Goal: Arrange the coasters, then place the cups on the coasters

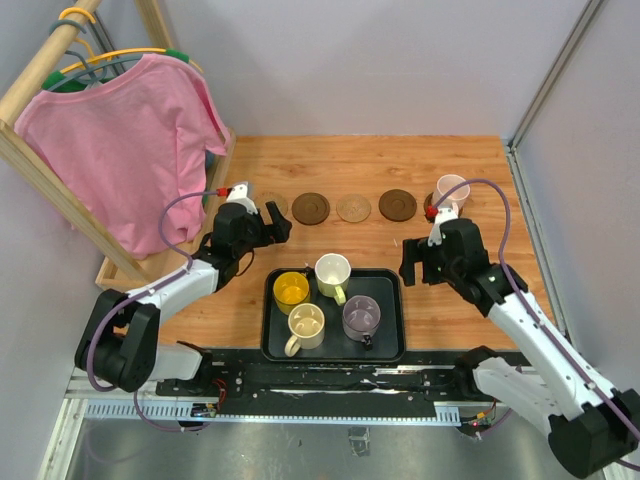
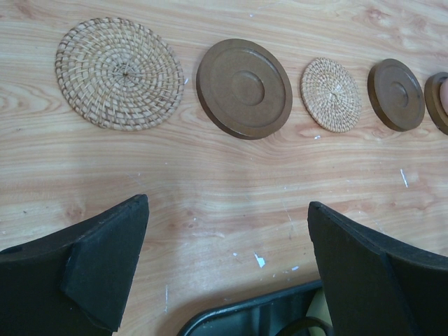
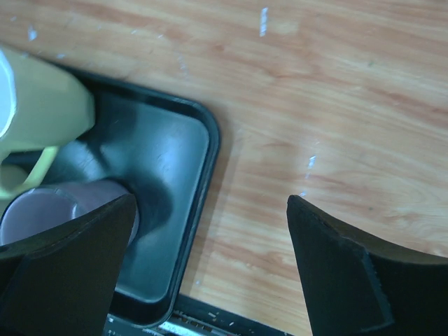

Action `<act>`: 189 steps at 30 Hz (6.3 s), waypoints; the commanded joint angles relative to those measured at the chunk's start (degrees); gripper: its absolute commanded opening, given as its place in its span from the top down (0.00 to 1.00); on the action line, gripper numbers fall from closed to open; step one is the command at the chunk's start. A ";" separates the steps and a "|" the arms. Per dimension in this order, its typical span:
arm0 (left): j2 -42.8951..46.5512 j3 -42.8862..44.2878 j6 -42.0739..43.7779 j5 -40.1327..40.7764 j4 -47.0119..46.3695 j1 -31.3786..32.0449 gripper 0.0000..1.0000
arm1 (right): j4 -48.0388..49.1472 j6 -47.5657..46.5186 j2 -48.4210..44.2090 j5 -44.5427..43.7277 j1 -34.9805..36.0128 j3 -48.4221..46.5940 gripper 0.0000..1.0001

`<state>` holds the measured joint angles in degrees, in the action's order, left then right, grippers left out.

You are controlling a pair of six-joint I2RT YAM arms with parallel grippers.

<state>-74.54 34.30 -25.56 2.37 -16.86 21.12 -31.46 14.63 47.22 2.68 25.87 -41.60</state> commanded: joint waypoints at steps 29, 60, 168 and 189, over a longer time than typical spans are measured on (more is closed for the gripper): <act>7.02 -7.92 -1.51 -0.25 -1.01 0.04 0.00 | 3.31 12.26 6.31 -8.84 38.16 3.87 0.01; 7.45 -11.43 -2.56 -2.02 -4.45 0.07 0.00 | 4.01 21.46 12.27 -16.36 43.92 9.93 0.50; -4.88 -2.14 1.99 -1.67 -4.01 0.07 0.00 | 18.99 1.27 61.18 -12.75 -8.71 -36.81 0.99; -4.60 -2.61 1.70 -2.28 -3.64 0.06 0.00 | 16.26 5.27 59.57 -11.55 -8.88 -35.48 0.48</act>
<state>-79.15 30.65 -24.45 0.32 -19.42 21.12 -15.03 19.09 108.36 -8.51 17.91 -76.47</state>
